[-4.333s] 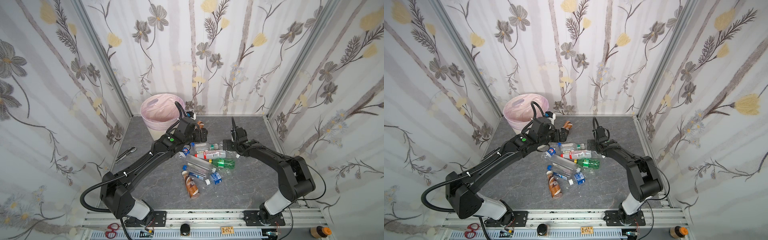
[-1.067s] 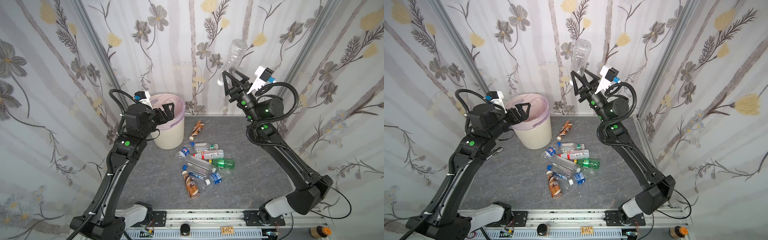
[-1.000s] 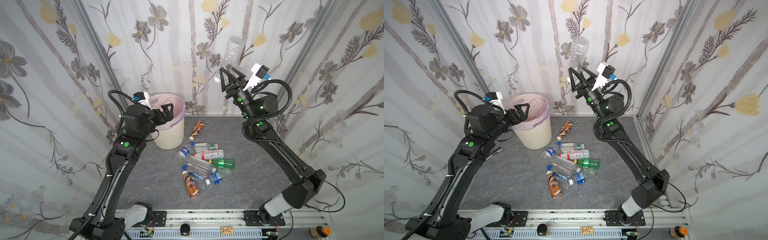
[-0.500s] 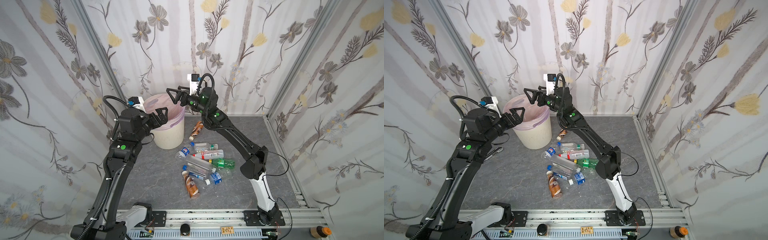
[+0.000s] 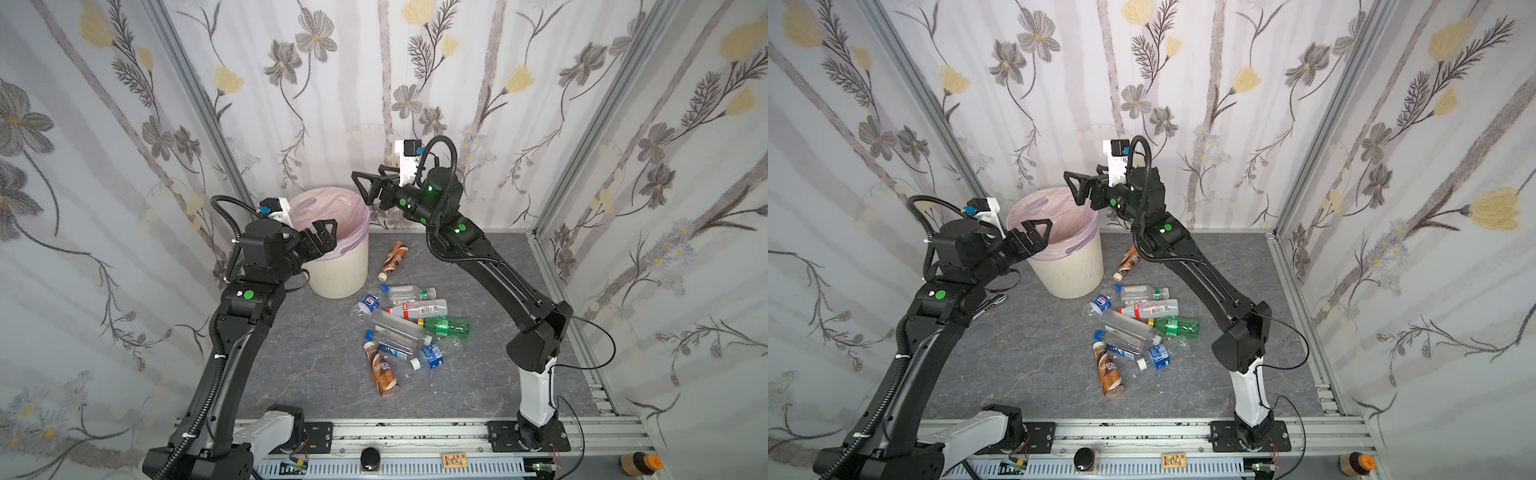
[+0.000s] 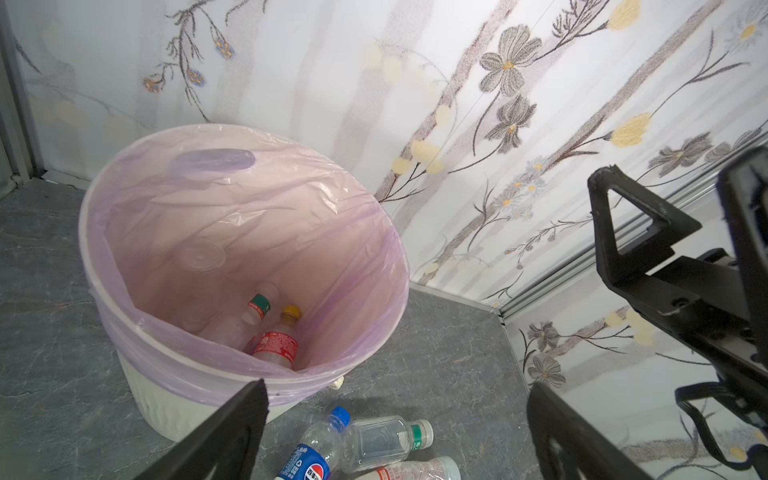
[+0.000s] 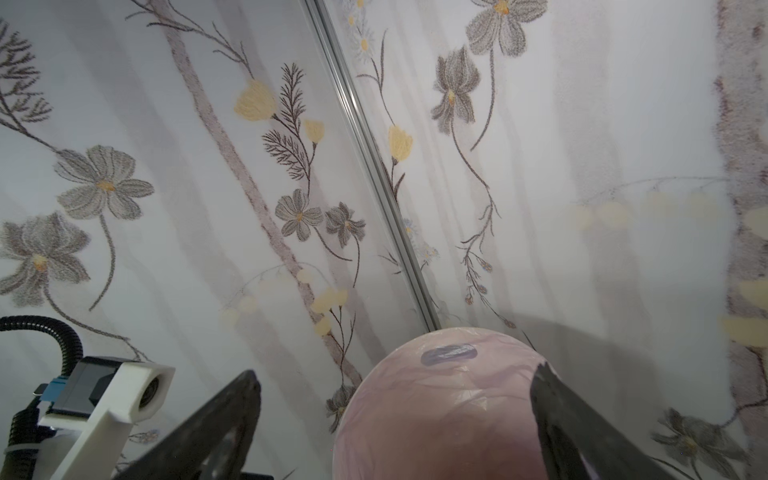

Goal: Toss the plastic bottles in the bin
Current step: 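Open the right gripper above the bin to drop the bottle, then draw the right arm back while the left gripper lowers to the Pepsi bottle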

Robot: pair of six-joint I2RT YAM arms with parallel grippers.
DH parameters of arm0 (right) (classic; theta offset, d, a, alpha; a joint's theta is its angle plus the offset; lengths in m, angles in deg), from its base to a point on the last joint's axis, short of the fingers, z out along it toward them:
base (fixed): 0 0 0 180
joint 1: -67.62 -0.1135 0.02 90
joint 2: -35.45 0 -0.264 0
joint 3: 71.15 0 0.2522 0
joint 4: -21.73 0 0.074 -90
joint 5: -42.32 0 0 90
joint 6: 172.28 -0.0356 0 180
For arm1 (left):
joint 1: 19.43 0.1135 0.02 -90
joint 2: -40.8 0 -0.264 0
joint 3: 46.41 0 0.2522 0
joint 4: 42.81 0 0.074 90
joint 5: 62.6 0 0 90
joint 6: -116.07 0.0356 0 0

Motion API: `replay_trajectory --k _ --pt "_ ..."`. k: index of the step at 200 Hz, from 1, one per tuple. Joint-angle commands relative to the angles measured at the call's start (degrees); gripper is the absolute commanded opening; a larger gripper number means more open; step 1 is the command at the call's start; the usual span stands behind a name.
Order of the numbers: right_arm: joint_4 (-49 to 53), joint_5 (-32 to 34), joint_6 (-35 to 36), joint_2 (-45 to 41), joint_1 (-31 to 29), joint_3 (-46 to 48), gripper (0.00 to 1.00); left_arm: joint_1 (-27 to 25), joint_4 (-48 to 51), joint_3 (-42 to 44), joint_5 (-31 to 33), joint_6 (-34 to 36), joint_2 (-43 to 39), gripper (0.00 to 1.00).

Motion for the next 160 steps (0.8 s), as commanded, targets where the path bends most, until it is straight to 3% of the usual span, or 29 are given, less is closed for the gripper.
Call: replay_trajectory --k 1,33,94,160 --pt "-2.1 2.5 2.1 -4.9 1.1 7.4 1.00 -0.9 -0.5 0.6 -0.6 -0.3 -0.2 1.00" --pt "-3.2 4.8 3.4 -13.8 3.6 21.9 1.00 -5.4 0.2 1.9 2.0 1.0 0.1 1.00" --pt "-3.1 7.9 4.7 -29.3 8.8 47.1 1.00 -19.1 2.0 6.8 12.6 5.7 2.0 1.00" --pt "0.0 11.2 6.7 -41.2 10.6 66.6 1.00 -27.7 2.4 16.1 16.9 3.0 3.1 1.00"
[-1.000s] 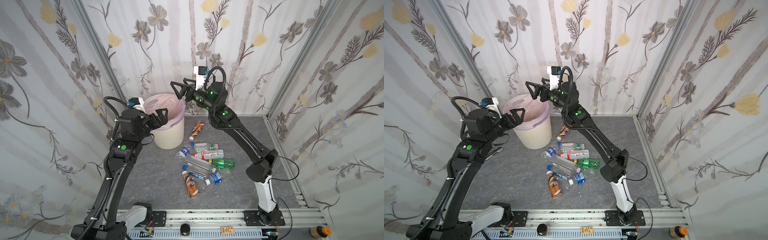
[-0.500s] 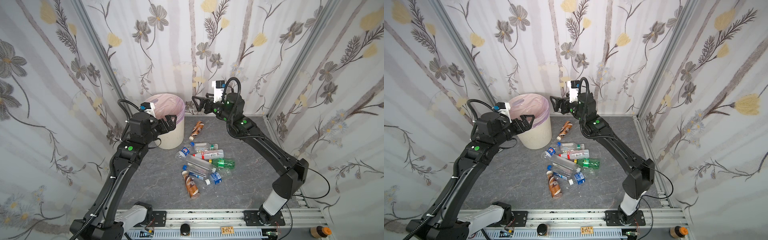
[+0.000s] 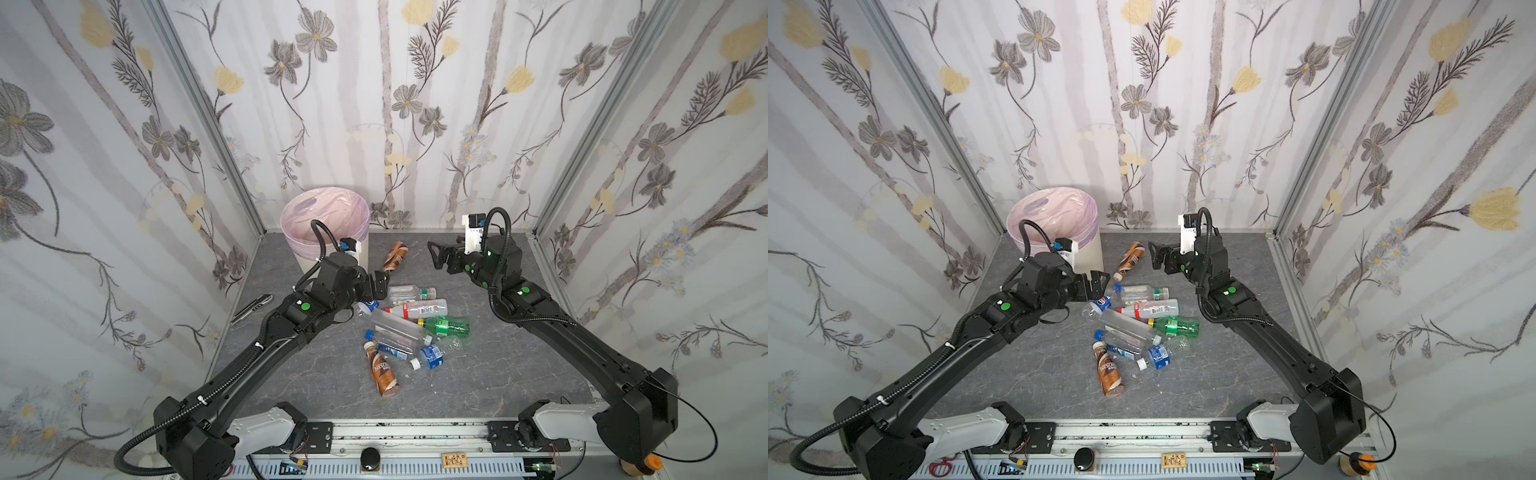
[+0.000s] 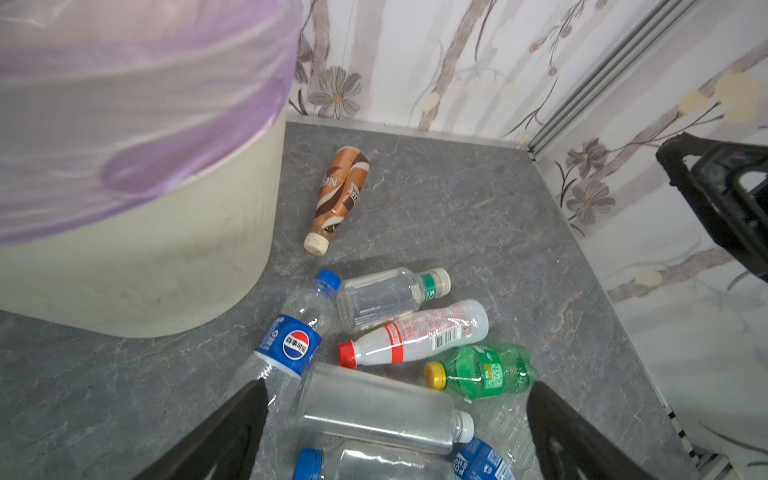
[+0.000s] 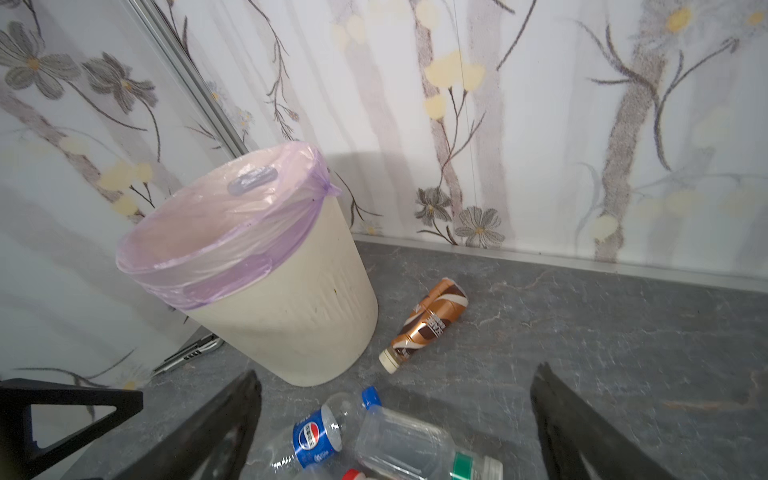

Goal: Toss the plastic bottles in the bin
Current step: 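Draw the right arm back while the left gripper lowers to the Pepsi bottle, then close the left gripper around the clear blue-label Pepsi bottle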

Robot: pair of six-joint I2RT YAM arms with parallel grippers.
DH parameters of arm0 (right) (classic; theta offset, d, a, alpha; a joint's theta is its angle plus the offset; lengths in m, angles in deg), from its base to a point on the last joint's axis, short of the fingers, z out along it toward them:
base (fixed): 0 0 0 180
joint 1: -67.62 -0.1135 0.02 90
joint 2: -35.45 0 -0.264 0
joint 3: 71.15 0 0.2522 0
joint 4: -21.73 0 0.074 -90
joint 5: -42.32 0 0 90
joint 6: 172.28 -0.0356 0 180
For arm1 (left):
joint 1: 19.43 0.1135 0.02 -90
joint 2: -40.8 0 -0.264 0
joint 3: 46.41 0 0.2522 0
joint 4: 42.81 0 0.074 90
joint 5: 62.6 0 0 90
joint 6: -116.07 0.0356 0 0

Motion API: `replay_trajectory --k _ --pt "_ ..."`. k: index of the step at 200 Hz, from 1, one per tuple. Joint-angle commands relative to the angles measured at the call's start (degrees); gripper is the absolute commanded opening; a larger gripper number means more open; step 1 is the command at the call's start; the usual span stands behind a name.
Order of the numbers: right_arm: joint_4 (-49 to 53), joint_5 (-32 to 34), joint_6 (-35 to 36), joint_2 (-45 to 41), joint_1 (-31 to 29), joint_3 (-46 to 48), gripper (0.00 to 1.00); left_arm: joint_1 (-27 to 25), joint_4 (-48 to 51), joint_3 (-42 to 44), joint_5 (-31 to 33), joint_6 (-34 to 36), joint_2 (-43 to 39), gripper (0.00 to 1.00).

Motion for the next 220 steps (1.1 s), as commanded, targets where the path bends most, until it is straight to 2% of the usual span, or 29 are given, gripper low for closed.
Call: replay_trajectory --k 1,57,85,129,149,220 --pt "1.1 2.1 1.2 -2.5 0.1 4.5 1.00 -1.8 0.2 2.8 3.2 -1.8 -0.1 1.00" --pt "0.5 0.9 -2.1 -4.7 -0.1 14.7 1.00 -2.3 0.1 11.9 2.8 -5.4 1.2 1.00" --pt "0.6 -0.2 -3.6 -3.7 -0.6 15.7 1.00 -2.3 0.0 13.4 6.5 -4.6 3.7 1.00" --pt "-0.9 -1.1 -4.1 -2.8 -1.2 16.3 1.00 -2.0 -1.7 12.7 10.2 -1.7 9.9 1.00" --pt "-1.5 -1.4 -4.1 -2.2 -1.3 16.5 1.00 -0.7 -3.2 11.4 9.0 -1.4 12.4 1.00" --pt "-3.5 -1.7 -3.2 -2.0 -1.3 17.0 1.00 0.9 -5.1 5.6 12.6 -0.5 21.9 0.97"
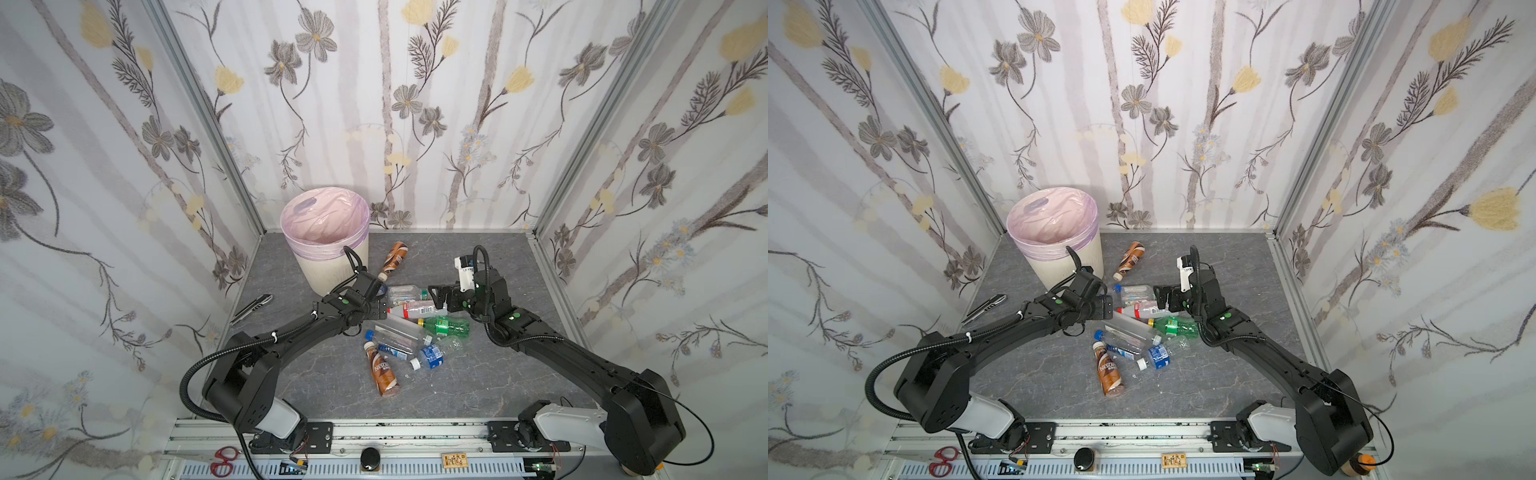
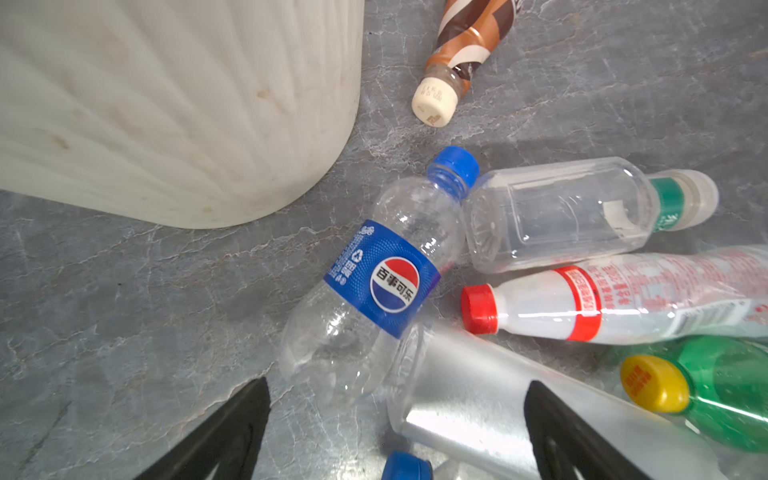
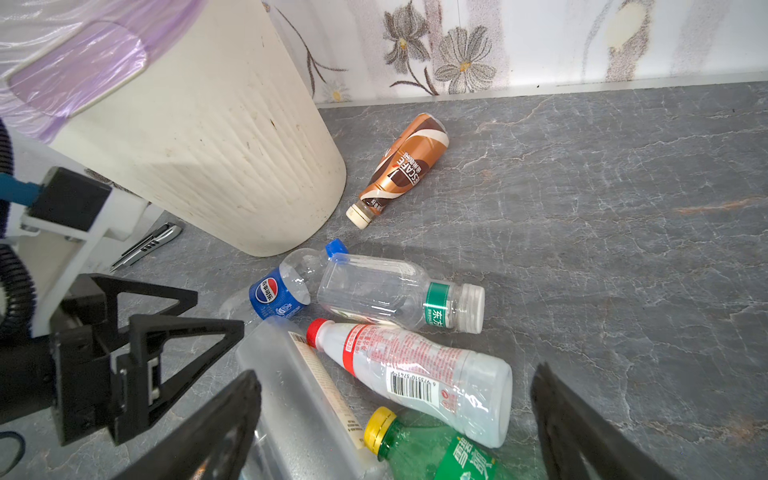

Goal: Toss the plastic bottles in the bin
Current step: 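Close the left gripper around the clear blue-label Pepsi bottle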

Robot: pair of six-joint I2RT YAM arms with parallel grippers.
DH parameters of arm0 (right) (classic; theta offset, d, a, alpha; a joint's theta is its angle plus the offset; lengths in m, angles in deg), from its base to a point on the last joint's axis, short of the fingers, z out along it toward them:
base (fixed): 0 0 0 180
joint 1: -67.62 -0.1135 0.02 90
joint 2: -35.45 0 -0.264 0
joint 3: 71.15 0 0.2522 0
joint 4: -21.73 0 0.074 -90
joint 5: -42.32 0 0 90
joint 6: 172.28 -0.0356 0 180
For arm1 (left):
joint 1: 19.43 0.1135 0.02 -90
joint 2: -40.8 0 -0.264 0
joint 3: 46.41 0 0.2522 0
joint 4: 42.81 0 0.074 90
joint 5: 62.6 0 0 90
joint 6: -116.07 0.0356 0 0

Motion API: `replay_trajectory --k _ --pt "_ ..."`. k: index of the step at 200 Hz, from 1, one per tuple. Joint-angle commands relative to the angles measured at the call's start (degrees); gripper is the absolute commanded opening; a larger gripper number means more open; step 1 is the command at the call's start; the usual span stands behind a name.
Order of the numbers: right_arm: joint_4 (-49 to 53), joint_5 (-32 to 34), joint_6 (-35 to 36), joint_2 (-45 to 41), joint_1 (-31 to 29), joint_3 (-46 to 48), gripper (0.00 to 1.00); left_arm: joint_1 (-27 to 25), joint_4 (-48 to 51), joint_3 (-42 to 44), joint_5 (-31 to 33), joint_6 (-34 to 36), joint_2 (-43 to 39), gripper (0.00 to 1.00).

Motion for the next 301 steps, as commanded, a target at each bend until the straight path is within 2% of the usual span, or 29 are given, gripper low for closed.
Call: replay_trajectory --k 1,81,167,238,301 --pt "-3.5 -0.6 0.4 0.2 0.1 0.3 1.00 0.1 -1.6 -1.3 2.7 0.9 2.2 0.97" --pt "-5.6 -0.9 1.5 -1.3 1.5 3.7 1.00 0.8 -2.9 -1.0 6.3 1.3 7.2 0.87" --pt "-7.2 -1.3 1.0 -2.0 2.6 5.6 1.00 1.1 -4.0 -1.5 4.6 1.3 10.6 0.74" --pt "-7.9 -1.5 0.4 -2.2 3.3 6.3 1.00 0.9 -4.5 -1.7 4.0 1.3 11.8 0.72" --pt "-8.0 -1.6 0.2 -2.5 3.7 6.8 1.00 0.4 -4.6 -2.1 4.2 1.6 11.5 0.63"
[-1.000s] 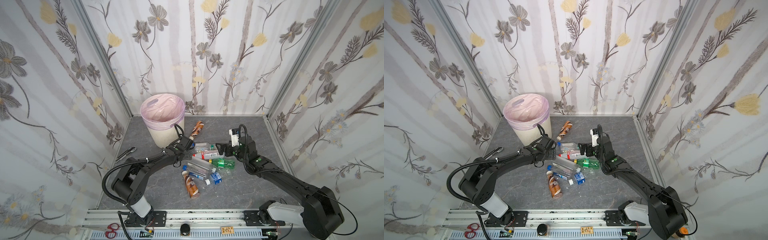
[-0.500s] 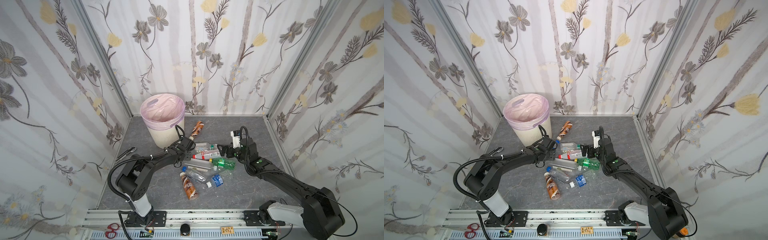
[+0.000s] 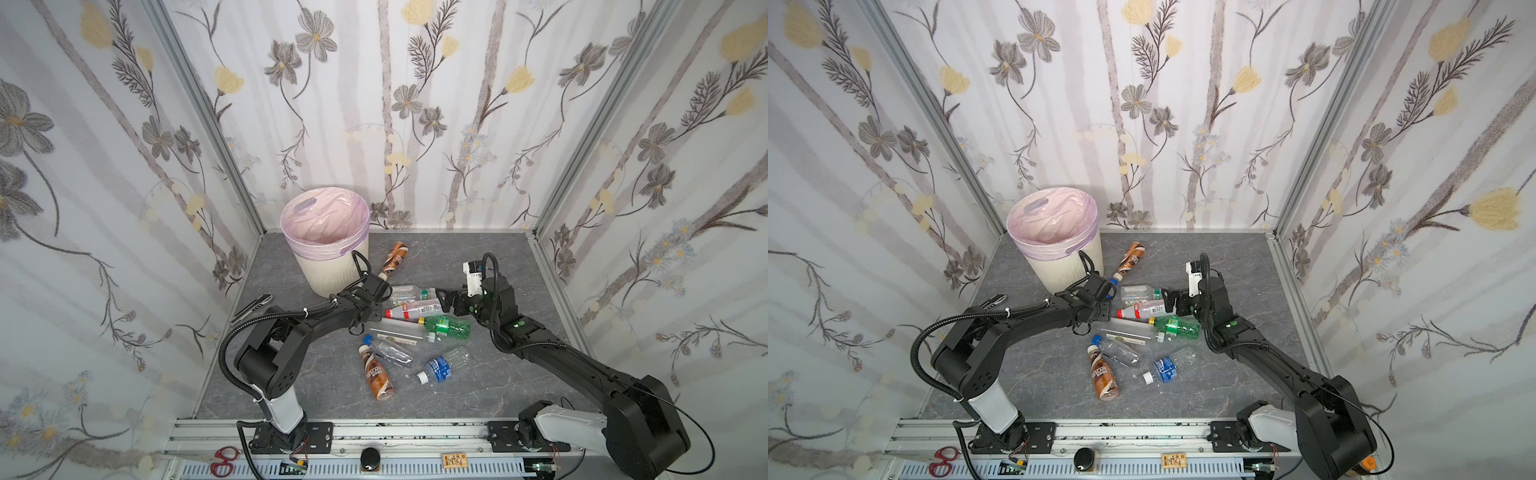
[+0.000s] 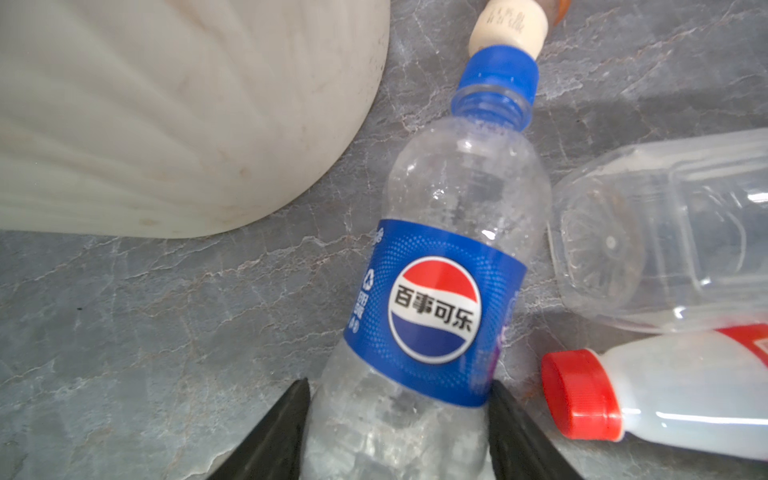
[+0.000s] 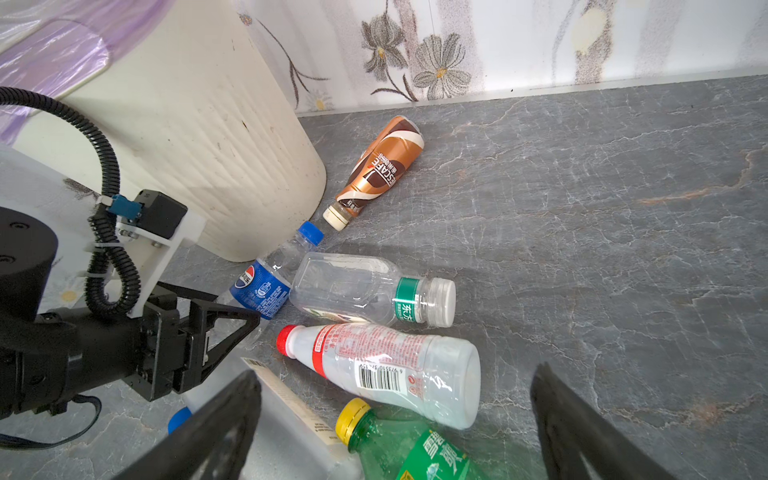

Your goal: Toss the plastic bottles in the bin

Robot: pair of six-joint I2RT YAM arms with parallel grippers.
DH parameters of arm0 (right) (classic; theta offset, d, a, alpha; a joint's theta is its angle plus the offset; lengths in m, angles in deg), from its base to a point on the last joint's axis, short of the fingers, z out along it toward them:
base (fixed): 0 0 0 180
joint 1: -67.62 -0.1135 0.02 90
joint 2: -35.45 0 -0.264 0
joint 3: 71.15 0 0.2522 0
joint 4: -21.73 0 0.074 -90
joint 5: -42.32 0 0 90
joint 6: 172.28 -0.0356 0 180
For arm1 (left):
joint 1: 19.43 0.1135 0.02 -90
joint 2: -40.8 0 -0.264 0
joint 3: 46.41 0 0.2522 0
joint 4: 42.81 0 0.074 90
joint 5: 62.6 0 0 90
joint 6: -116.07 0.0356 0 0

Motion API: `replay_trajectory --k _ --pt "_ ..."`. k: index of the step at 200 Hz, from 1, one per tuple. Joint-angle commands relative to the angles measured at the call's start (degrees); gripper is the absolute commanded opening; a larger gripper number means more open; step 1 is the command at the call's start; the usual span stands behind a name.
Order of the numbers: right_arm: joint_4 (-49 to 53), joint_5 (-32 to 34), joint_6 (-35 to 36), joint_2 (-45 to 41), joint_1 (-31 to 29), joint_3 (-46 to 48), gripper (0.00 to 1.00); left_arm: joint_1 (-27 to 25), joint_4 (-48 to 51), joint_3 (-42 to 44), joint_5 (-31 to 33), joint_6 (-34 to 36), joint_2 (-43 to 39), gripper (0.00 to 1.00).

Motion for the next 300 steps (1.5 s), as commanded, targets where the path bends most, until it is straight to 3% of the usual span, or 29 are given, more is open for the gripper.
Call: replay_trajectory --k 1,147,198,300 --pt "-2.2 -0.5 -0.6 -0.2 0.2 0.2 1.00 -0.1 -0.8 -0.6 0.7 0.2 -0.2 0.63" --pt "-2.6 -1.0 -2.3 -0.9 0.6 1.0 1.00 -1.8 -0.6 -3.5 1.4 1.4 -4.2 0.58" --pt "-1.7 -1.9 -6.0 -0.9 2.3 -1.2 1.00 -4.1 -0.6 -6.7 1.9 2.5 -7.3 0.57" --pt "-11.5 -17.0 -22.9 7.7 4.9 -14.1 1.00 -10.3 -2.4 -18.7 1.6 6.2 -9.2 0.56"
